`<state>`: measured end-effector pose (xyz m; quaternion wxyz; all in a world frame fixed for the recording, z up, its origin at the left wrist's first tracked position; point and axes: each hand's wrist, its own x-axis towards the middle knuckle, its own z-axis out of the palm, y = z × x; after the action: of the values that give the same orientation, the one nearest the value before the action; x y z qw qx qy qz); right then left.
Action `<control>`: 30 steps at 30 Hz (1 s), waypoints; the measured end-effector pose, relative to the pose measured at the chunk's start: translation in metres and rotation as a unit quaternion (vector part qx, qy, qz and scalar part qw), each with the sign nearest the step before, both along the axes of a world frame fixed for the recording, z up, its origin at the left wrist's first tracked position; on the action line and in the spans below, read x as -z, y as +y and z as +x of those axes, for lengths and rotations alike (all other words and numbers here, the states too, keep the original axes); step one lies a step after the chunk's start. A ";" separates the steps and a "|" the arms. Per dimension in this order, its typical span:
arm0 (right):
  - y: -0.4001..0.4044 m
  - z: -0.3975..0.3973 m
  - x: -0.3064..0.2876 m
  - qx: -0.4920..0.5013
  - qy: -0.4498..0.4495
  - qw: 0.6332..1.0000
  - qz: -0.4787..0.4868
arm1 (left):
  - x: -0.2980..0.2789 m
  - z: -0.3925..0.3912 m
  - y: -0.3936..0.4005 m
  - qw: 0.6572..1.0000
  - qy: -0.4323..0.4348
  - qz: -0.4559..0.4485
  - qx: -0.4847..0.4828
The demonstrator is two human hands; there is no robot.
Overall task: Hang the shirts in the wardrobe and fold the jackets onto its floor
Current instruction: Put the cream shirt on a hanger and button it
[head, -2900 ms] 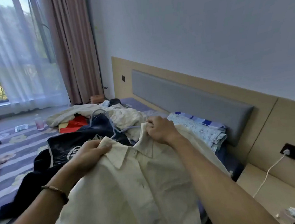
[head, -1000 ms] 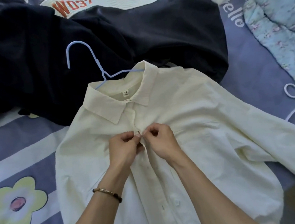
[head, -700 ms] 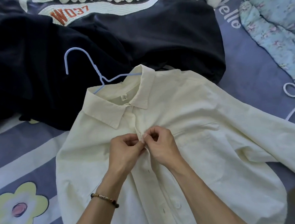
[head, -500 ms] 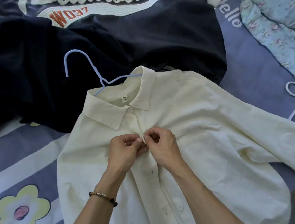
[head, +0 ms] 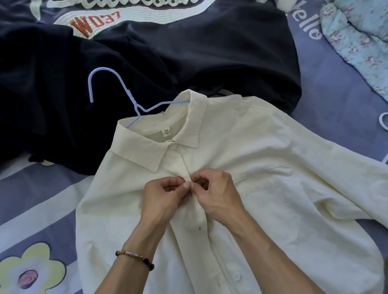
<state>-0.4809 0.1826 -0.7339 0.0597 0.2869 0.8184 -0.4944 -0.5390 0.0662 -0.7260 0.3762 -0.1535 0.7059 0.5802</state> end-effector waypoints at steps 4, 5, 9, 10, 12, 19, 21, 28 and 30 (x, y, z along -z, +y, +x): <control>-0.005 0.002 0.002 -0.034 0.026 0.997 0.067 | 0.002 0.004 0.002 1.000 -0.010 -0.006 -0.013; -0.004 0.002 0.001 -0.036 0.024 0.996 0.080 | 0.003 0.005 0.003 1.000 -0.009 -0.011 -0.003; 0.002 -0.004 -0.004 -0.001 -0.029 0.999 0.029 | 0.004 0.005 0.004 0.999 0.028 -0.032 0.012; 0.005 -0.005 -0.005 0.024 -0.052 0.998 -0.009 | 0.004 0.005 0.005 0.998 0.050 -0.041 0.021; 0.010 -0.006 -0.005 0.088 -0.087 0.986 -0.111 | 0.003 0.006 0.005 0.992 0.095 -0.060 0.051; 0.025 0.033 -0.005 0.171 -0.113 0.965 -0.163 | 0.004 0.038 0.003 0.957 0.184 -0.177 0.137; 0.027 0.051 -0.004 0.174 -0.115 0.968 -0.140 | 0.003 0.054 0.003 0.918 0.192 -0.264 0.227; -0.002 0.090 0.002 0.050 -0.090 0.992 -0.076 | 0.015 0.073 0.000 0.901 0.164 -0.335 0.221; -0.010 0.094 0.007 0.012 -0.075 0.997 -0.030 | 0.015 0.070 -0.004 0.914 0.148 -0.317 0.205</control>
<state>-0.3869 0.1722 -0.7405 0.1237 0.3317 0.7928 -0.4962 -0.4687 0.0626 -0.7409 0.3099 -0.0285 0.9163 0.2522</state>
